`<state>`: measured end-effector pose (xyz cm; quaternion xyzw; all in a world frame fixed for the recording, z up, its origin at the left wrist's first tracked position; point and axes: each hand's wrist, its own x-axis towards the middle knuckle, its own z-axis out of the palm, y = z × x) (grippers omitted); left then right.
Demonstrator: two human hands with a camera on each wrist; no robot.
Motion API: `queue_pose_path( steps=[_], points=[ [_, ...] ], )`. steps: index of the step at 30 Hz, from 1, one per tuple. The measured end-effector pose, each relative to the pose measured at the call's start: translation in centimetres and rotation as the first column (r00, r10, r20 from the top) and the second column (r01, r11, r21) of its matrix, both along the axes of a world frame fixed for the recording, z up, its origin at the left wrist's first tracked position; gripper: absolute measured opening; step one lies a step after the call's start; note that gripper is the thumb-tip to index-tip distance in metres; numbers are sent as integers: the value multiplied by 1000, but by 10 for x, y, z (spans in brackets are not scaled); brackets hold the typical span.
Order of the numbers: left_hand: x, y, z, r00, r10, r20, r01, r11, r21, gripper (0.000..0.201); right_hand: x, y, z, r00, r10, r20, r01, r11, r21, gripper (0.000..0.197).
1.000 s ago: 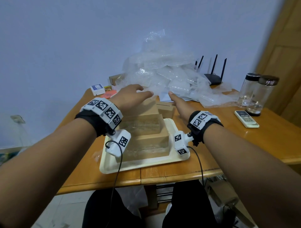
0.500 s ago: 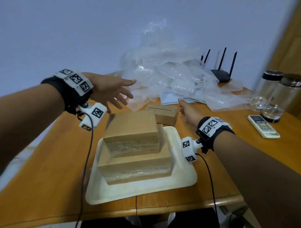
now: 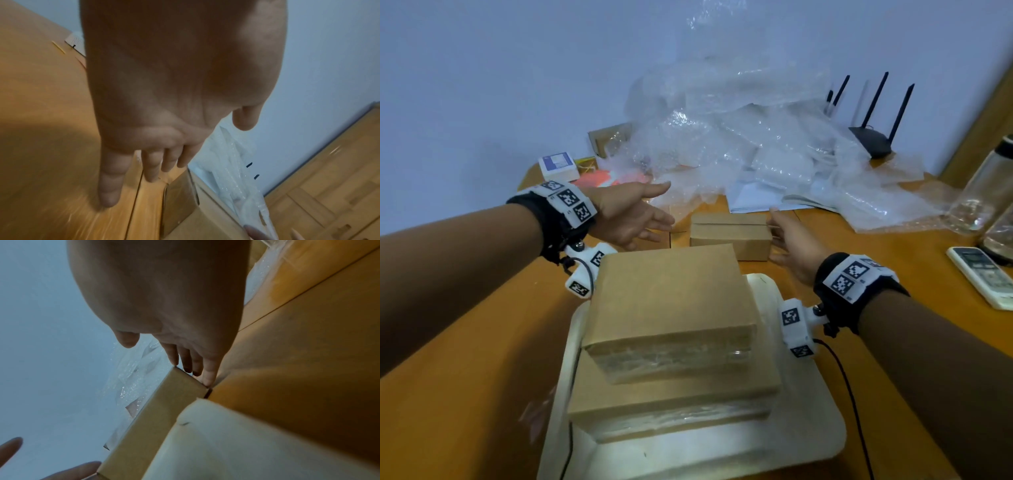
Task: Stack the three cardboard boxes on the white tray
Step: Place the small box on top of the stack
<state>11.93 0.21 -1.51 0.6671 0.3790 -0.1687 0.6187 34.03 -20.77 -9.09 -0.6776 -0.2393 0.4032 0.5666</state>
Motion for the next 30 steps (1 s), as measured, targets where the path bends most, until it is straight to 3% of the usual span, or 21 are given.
queue_pose_path(
  steps=[2,5,8,11,13,15,17,21,27,30],
  points=[
    [8,3,-10,999,22,26,-22,1000,-22,92,0,5,-6,1000,21,-1,-21,1000,21,38],
    [15,8,-20,994,66,83,-70,996,48,79,2,14,-14,1000,8,14,-8,1000,23,23],
    [16,14,-25,990,72,123,-82,993,79,70,6,21,-19,996,55,67,-54,998,-15,56],
    [20,16,-31,992,28,122,-40,995,96,51,5,28,-22,991,52,125,-44,997,-69,58],
    [24,16,-33,992,22,122,-37,992,123,34,3,34,-25,978,-40,204,58,994,-87,41],
    [25,17,-32,992,41,118,-61,983,171,42,1,36,-24,922,-149,359,206,971,-126,18],
    [25,19,-32,995,21,96,-41,976,213,47,3,36,-26,885,-188,425,270,953,-140,31],
    [27,19,-31,996,-33,81,18,983,182,47,0,36,-25,974,-72,216,98,989,-113,26],
    [34,14,-23,989,-28,147,16,997,81,45,-11,41,-11,997,58,59,-53,995,-83,48],
    [32,10,-13,981,-22,195,2,995,101,40,-16,41,-3,996,87,14,-87,995,-43,54]
  ],
)
